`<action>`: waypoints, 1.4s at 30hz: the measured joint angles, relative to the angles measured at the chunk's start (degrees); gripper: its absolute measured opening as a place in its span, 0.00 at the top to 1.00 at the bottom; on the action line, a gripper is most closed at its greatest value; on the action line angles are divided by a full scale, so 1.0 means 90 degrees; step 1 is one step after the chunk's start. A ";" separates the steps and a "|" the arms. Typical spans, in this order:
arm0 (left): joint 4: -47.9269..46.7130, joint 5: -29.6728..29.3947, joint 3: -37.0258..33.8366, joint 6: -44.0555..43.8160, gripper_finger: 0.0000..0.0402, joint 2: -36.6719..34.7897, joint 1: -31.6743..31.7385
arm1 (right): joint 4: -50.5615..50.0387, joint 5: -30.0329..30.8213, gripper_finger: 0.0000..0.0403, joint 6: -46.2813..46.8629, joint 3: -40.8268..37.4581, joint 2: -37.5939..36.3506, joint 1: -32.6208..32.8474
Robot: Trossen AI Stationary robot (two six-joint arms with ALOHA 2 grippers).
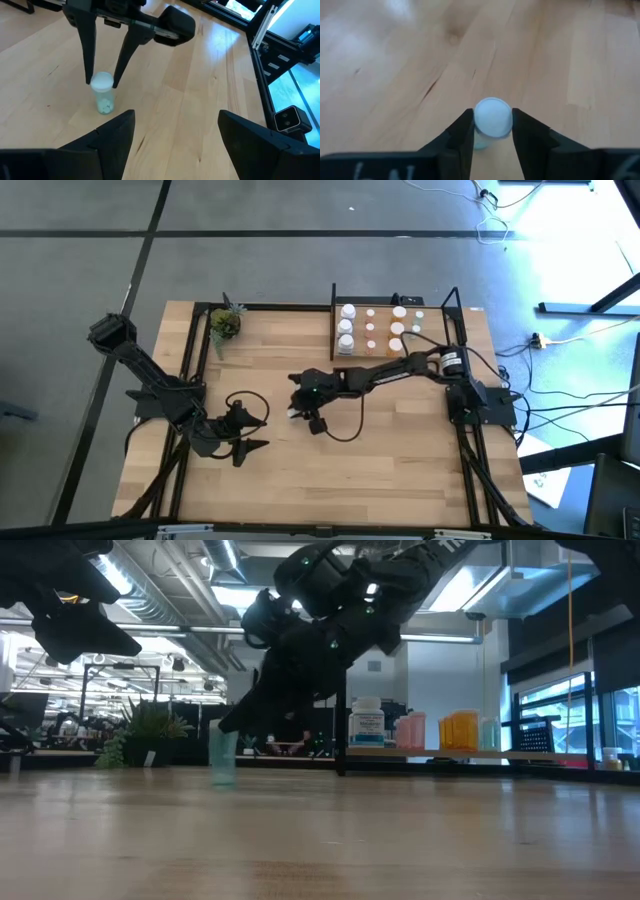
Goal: Pick and place medicine bottles onto shelf by color
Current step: Put the blue pill bottle on the shelf aligned with the other blue pill bottles
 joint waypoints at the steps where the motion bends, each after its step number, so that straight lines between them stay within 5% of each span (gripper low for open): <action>1: 0.0000 0.0000 0.0000 0.0000 0.30 0.0000 0.0000 | -0.0071 0.0002 0.70 0.0122 0.0000 -0.0025 0.0000; 14: -0.0027 0.0002 0.0000 0.0046 0.30 0.0000 0.0000 | -0.1445 0.0046 0.70 0.1171 0.0000 -0.0949 0.0009; 23: -0.0036 0.0002 0.0000 0.0386 0.30 0.0000 -0.0005 | -0.2807 0.1081 0.70 0.1612 0.0000 -0.2166 0.0225; 34: 0.0576 -0.0011 0.0000 0.1141 0.30 0.0000 0.0073 | -0.4669 0.2987 0.70 0.2791 0.0000 -0.3606 0.0811; 42: 0.1730 -0.0019 0.0002 0.2367 0.30 0.0000 0.0669 | -0.6684 0.5061 0.70 0.4537 0.0000 -0.4554 0.1294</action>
